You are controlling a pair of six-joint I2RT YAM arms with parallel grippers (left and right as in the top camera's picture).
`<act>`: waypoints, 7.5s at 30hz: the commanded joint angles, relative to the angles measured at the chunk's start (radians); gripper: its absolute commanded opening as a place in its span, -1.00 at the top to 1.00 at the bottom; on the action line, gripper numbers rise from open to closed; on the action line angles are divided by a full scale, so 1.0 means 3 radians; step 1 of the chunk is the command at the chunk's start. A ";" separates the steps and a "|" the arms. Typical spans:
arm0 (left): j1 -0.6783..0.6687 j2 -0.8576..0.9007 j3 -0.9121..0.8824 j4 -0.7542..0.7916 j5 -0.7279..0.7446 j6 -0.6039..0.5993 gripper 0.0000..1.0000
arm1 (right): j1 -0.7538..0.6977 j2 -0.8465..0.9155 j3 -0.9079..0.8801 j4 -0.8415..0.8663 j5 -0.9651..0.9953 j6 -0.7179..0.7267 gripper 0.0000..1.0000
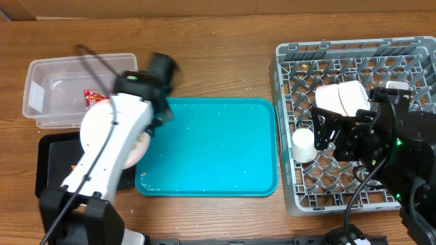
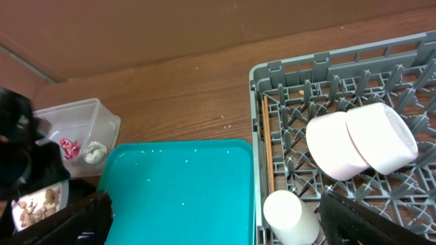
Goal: Sort waste into correct bins and load items into the dishwasher
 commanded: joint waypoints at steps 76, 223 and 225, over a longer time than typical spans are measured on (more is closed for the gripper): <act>0.1841 -0.2009 -0.1736 0.1734 0.2008 0.0593 0.91 | 0.0013 -0.0005 0.0045 0.0017 0.0006 -0.0006 -1.00; -0.0116 -0.1603 0.0689 0.0197 -0.0086 0.1147 -1.00 | 0.0013 -0.0005 0.0045 0.0017 0.0006 -0.0006 -1.00; -0.0116 -0.1678 0.0689 0.0109 -0.0139 0.1147 -1.00 | 0.0013 -0.0005 0.0045 0.0017 0.0006 -0.0006 -1.00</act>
